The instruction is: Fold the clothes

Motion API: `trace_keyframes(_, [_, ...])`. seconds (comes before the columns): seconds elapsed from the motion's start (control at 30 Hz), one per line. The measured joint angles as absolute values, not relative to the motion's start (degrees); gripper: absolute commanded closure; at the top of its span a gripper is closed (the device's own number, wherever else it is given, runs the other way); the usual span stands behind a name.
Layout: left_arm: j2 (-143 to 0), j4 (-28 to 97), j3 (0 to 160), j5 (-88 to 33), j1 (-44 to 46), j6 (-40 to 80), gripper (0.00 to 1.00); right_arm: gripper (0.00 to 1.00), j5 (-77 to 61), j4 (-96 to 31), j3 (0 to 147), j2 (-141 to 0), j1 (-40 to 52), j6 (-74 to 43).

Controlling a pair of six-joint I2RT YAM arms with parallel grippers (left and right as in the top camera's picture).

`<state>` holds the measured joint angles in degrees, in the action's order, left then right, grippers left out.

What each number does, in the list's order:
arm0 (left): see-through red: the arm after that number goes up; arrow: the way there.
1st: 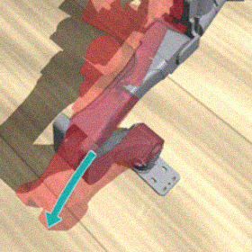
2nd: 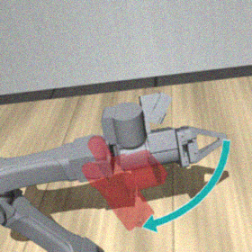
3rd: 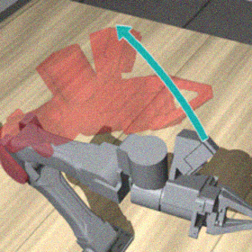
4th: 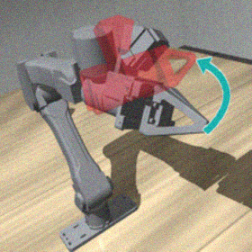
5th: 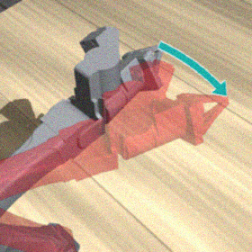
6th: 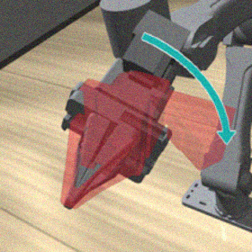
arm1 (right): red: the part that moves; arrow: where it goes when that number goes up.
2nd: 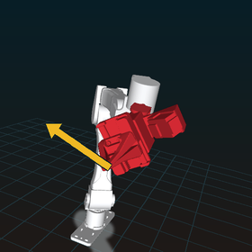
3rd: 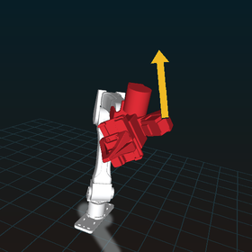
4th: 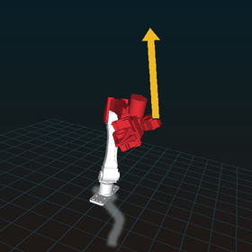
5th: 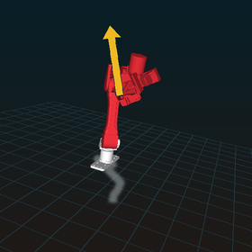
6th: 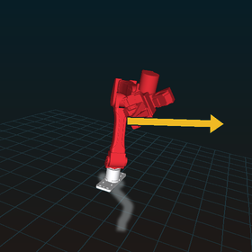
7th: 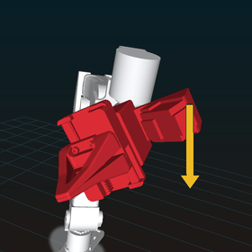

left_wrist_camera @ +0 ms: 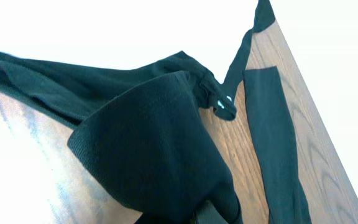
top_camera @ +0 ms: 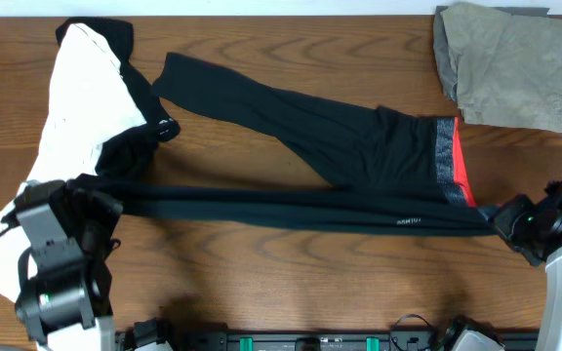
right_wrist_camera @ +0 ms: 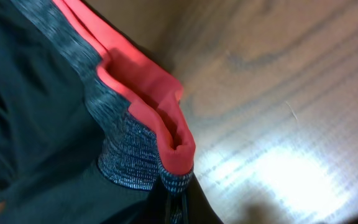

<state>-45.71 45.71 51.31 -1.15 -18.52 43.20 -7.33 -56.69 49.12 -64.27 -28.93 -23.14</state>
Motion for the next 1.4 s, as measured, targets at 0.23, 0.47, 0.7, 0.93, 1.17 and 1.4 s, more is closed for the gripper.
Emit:
trace_keyframes(0.23, [-55.0,45.9,51.3,-3.4,-18.5,43.1,0.94,0.99,-8.1,-55.5,49.1,-66.7,-28.9,-22.9])
trace_keyframes(0.47, [-62.4,51.0,51.3,-4.7,-18.5,42.5,0.94,0.99,-8.1,-54.7,49.1,-67.6,-29.0,-22.9])
trace_keyframes(0.7, [-69.9,54.3,51.4,-4.8,-18.5,41.5,0.94,0.99,-8.1,-53.9,49.1,-69.1,-29.0,-22.9])
trace_keyframes(0.93, [-79.5,52.8,51.3,-4.6,-18.5,41.5,0.94,0.99,-8.0,-52.6,49.1,-72.0,-29.0,-22.9])
trace_keyframes(1.17, [-88.3,51.2,51.3,-4.5,-18.5,41.1,0.94,0.99,-7.9,-51.4,49.1,-75.7,-29.0,-22.9])
trace_keyframes(1.4, [-92.0,49.9,51.3,-4.5,-18.5,40.8,0.94,0.99,-7.8,-50.1,49.2,-79.2,-29.0,-22.8])
